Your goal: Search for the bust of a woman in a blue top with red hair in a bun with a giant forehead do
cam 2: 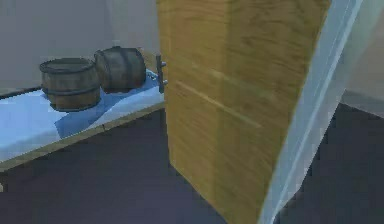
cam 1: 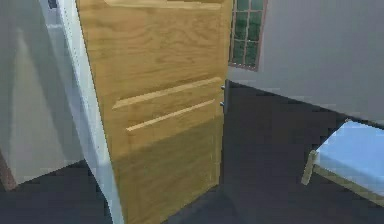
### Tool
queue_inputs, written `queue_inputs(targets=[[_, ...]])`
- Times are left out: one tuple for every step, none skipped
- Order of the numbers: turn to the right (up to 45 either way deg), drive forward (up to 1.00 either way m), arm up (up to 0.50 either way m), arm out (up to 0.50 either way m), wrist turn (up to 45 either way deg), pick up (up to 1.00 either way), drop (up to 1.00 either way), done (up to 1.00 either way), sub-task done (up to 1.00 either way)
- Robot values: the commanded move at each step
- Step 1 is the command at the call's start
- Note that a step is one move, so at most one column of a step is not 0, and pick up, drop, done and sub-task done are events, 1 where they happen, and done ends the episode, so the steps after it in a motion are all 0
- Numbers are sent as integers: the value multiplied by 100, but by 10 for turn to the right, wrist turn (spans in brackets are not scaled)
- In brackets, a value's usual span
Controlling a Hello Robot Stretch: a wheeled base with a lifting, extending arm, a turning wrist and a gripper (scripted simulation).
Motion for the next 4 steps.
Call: queue_inputs(targets=[[330,0,0,0,0,0,0,0,0],[0,100,0,0,0,0,0,0,0],[0,30,0,0,0,0,0,0,0],[-270,0,0,0,0,0,0,0,0]])
